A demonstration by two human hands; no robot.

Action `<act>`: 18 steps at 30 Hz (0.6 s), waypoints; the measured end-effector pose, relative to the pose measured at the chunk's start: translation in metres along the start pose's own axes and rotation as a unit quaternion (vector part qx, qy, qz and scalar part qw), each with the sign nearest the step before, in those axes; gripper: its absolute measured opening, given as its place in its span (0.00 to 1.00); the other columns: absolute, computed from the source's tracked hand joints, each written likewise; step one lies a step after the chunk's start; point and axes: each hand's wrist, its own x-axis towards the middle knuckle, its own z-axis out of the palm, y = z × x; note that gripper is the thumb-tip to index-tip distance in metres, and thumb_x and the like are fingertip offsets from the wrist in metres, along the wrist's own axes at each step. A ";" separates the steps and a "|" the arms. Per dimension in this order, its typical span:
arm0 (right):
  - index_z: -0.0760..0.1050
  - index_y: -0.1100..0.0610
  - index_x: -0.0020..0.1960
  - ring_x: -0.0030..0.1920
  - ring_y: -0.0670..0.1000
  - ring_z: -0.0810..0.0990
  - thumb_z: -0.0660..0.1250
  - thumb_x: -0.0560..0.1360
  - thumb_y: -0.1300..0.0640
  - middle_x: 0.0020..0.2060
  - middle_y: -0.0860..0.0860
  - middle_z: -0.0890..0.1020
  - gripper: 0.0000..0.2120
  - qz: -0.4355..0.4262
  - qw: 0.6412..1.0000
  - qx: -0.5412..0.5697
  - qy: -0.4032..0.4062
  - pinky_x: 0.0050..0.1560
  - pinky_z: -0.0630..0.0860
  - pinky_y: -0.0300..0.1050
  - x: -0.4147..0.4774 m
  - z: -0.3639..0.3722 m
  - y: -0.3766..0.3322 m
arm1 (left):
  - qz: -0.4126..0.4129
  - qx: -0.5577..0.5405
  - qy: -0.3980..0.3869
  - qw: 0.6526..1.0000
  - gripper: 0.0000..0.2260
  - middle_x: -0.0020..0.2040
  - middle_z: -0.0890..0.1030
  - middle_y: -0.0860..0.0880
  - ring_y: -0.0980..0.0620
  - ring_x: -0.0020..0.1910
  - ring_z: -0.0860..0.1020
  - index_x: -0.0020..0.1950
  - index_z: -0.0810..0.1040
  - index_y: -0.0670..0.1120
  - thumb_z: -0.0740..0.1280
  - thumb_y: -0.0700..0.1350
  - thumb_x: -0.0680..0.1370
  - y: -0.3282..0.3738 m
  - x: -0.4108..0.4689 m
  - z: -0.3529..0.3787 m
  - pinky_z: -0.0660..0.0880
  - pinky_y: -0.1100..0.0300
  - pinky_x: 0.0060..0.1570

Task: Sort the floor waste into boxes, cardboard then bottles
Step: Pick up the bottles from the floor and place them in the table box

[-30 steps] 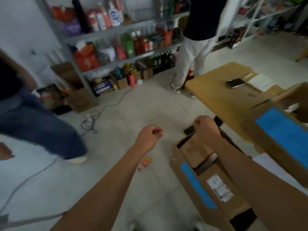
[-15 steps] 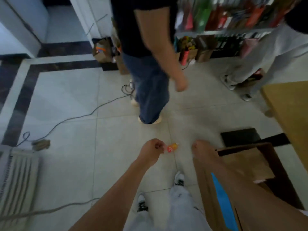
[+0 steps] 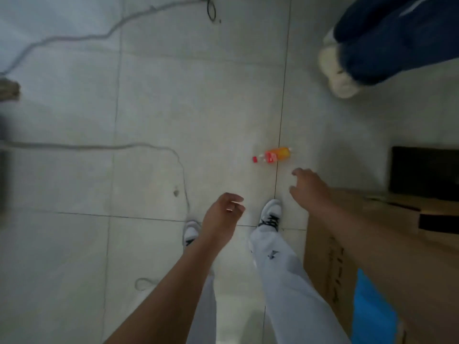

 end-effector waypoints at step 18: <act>0.66 0.63 0.66 0.62 0.64 0.73 0.64 0.75 0.55 0.61 0.64 0.73 0.23 -0.047 0.976 -0.208 0.041 0.60 0.67 0.57 0.312 0.217 0.053 | 0.012 0.075 -0.037 0.996 0.08 0.49 0.83 0.54 0.56 0.49 0.81 0.55 0.78 0.53 0.66 0.43 0.78 -0.204 0.261 0.078 0.76 0.59 0.50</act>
